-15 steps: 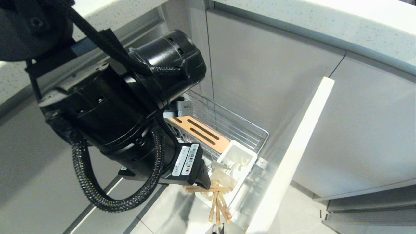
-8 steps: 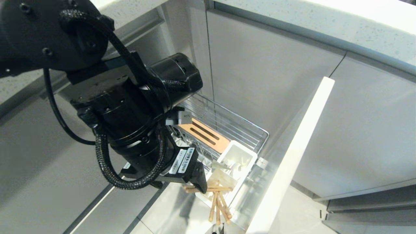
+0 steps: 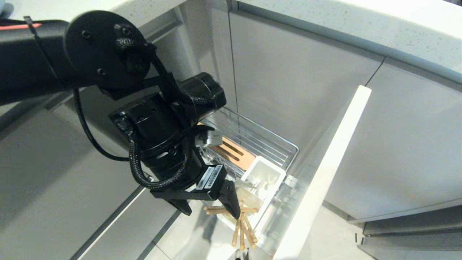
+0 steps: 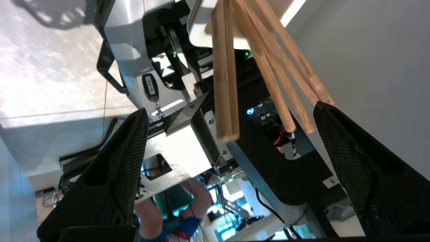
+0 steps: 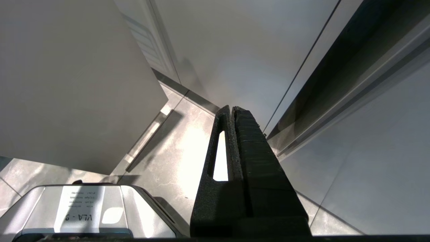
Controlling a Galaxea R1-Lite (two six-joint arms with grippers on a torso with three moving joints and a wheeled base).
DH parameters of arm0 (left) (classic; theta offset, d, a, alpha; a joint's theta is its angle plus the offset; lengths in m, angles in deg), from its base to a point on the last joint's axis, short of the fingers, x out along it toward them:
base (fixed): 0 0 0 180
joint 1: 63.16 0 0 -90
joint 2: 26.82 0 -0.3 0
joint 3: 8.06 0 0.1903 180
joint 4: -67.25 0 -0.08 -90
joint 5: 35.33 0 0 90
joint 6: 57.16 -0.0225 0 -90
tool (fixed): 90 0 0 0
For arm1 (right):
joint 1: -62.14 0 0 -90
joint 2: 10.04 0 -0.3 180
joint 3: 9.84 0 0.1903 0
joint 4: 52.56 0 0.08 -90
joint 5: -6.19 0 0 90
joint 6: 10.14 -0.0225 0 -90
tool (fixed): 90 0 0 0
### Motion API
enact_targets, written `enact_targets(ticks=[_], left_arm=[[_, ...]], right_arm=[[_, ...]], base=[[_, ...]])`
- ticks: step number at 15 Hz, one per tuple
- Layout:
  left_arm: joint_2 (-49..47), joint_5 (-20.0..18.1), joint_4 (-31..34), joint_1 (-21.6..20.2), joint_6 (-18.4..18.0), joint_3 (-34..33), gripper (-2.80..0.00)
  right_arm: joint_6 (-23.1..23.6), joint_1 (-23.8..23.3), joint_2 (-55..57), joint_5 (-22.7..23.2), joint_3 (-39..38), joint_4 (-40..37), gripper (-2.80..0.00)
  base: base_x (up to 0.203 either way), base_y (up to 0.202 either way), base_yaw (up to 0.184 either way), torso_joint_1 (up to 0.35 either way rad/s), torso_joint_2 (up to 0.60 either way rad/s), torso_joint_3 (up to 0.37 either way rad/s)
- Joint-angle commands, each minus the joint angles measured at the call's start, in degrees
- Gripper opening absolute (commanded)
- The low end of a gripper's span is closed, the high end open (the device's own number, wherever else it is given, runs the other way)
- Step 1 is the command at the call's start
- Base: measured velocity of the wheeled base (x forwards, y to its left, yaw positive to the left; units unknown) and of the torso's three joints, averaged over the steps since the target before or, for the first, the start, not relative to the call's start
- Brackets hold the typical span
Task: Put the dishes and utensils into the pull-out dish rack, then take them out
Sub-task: Take the chopsticks out of the cupboard
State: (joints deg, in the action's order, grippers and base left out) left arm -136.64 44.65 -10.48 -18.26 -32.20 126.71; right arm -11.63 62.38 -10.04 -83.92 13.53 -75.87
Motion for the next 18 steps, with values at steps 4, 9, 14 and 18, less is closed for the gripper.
enact_targets(ticks=[4,9,14,18], left_arm=[[-2.06,-0.08,0.98,-0.85,-0.76,-0.05,0.0],[-3.15,0.0,3.65,-1.28,-3.56,-0.05,0.0],[-5.43,0.34,5.43,-2.16,-5.53,-0.09,0.0],[-7.51,0.53,4.95,-3.33,-5.62,-0.05,0.0]], right_arm=[[-0.01,0.02,0.0,-0.06,-0.09,0.04,-2.8],[-0.01,0.02,0.0,-0.04,-0.01,0.04,-2.8],[-0.01,0.02,0.0,-0.03,-0.09,0.04,-2.8],[-0.01,0.02,0.0,0.03,-0.09,0.04,-2.8]], base=[[0.0,0.0,0.0,0.0,0.0,0.0],[0.0,0.0,0.0,0.0,0.0,0.0],[0.0,0.0,0.0,0.0,0.0,0.0],[0.0,0.0,0.0,0.0,0.0,0.0]])
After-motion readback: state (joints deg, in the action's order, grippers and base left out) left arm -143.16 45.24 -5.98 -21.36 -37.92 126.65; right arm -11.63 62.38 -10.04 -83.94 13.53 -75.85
